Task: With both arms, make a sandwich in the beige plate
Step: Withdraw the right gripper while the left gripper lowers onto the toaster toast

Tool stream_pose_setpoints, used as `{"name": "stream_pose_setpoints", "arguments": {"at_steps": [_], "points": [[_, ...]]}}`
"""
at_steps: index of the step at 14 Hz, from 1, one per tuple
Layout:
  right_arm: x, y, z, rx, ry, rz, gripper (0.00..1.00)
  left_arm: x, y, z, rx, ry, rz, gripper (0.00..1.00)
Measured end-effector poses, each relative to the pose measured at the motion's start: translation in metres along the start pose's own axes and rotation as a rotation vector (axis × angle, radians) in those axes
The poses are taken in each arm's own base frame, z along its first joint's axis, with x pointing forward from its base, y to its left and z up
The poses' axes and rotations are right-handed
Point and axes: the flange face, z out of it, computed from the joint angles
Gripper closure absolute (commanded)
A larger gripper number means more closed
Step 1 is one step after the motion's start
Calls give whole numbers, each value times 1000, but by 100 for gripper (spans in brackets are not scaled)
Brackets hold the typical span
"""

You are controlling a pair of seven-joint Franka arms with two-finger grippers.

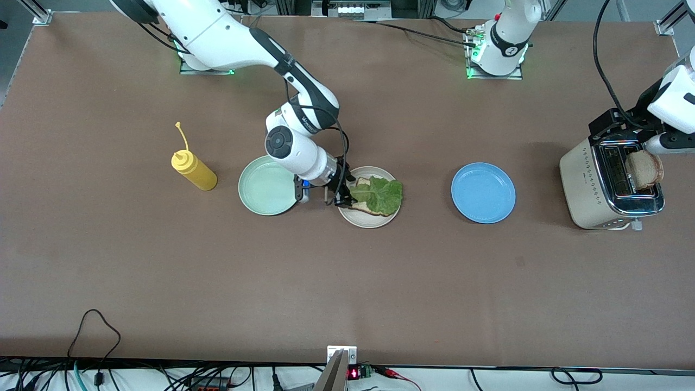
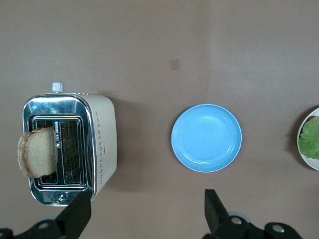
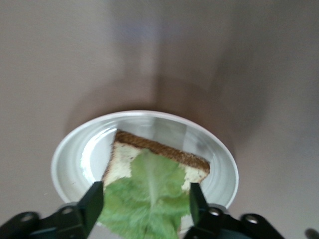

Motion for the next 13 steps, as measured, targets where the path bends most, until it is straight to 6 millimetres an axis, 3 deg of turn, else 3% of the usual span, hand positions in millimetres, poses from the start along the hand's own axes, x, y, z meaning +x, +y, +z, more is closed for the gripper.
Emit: {"name": "stream_pose_setpoints", "arguments": {"at_steps": [2,5,7,9,11,13], "points": [[3,-20,-62,-26,6,-19,0,0,4,0,0,1,8,0],[22,-43,-190,-17,12,-78,0,3,7,6,0,-11,15,0],[42,-44,-263,-22,26,-171,0,10,3,20,-2,-35,9,0],[70,-40,-320,-45,41,-353,0,22,-10,42,-4,-67,-16,0],[109,-37,-367,-59,50,-542,0,37,-53,64,-9,-95,-88,0],[152,-32,-409,-68,65,-682,0,50,-129,87,-25,-111,-156,0]]}}
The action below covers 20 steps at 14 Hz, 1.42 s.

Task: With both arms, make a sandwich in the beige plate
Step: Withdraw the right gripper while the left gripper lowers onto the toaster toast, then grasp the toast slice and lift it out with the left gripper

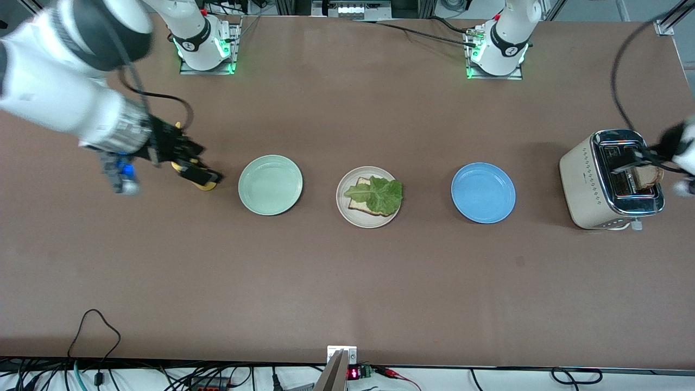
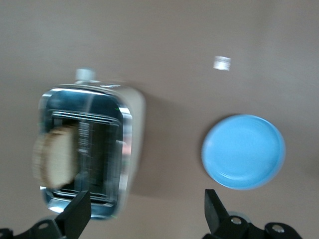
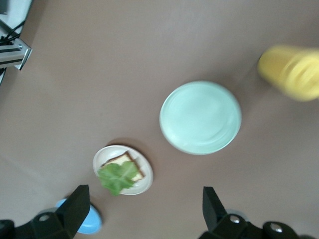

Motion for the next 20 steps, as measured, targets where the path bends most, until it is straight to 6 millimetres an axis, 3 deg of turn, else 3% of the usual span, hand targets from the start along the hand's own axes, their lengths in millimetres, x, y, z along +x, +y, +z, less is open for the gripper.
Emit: {"name": "stream_pose_setpoints", "arguments": {"at_steps": [2,4,7,9,14,16,20], "points": [[27,38,-34,-47,36,-110,0,17,-70,21,-21,-19,20,0],[49,77,-65,-117,71,-227,0,26,-112,44,-41,-44,36,0],[78,134,-103,-194,93,-385,0,35,-141,83,-106,-88,13,0],[88,154,-110,-252,87,-463,0,37,-155,103,-172,-101,18,0],[99,171,-112,-353,83,-627,0,34,-169,128,-216,-146,29,0],[105,177,-111,-366,75,-667,0,31,-167,132,-225,-174,32,7],[110,154,-85,-367,76,-728,0,30,-166,141,-235,-201,33,11]]}}
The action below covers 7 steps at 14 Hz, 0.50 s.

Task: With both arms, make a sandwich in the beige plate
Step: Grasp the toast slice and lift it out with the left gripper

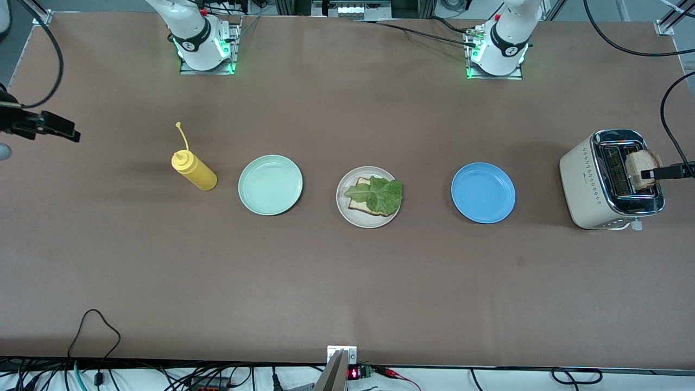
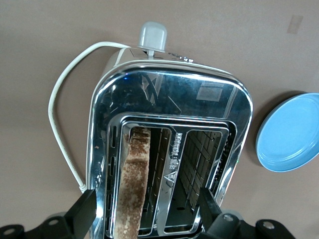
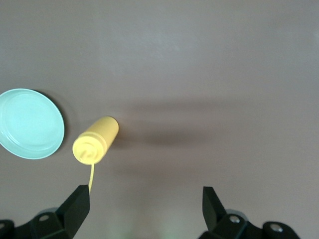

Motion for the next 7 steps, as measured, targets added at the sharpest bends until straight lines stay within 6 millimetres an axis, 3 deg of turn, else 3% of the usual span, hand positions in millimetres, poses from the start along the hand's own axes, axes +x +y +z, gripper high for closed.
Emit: {"name": "stream_pose_setpoints", "arguments": {"at_steps": [2,6,7], "points": [[13,-24,10,22,22,-36,0,1,-2,5,-4,-9,-3,21],[28,-42,18,74,68,-50,0,0,-11,13,-17,-30,-13,70],[31,-43,19,97,78,-46,0,0,-11,14,-19,-36,-14,77]]}}
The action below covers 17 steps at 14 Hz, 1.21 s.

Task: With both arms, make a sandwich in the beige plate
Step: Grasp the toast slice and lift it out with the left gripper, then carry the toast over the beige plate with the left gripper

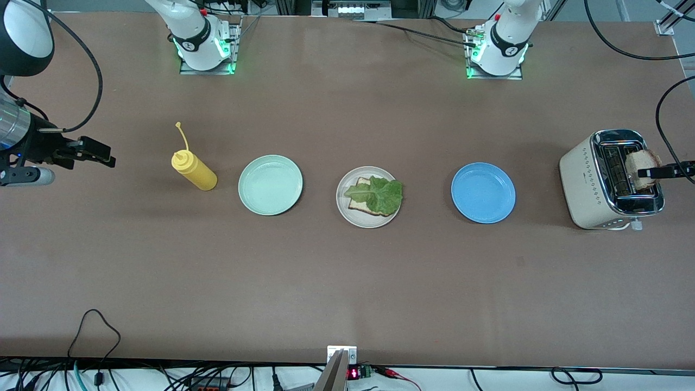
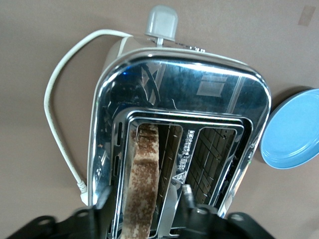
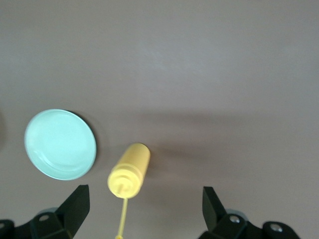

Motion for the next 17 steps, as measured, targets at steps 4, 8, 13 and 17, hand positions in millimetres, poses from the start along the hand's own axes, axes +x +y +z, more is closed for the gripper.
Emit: {"name": "stream_pose_setpoints", "arguments": {"at_steps": [4,8,13,17], "points": [[2,0,1,17,8,5,0,-1,0,1,-2,-5,3,95],[-13,11,-11,-80,-47,-1,0,-6,4,-13,-7,-21,30,99],[-20,17,-17,-106,-62,4,0,-39,34,-92,-18,-61,93,98],[-26,28,-13,-103,-104,25,0,-53,126,-126,-23,-96,262,99]]}}
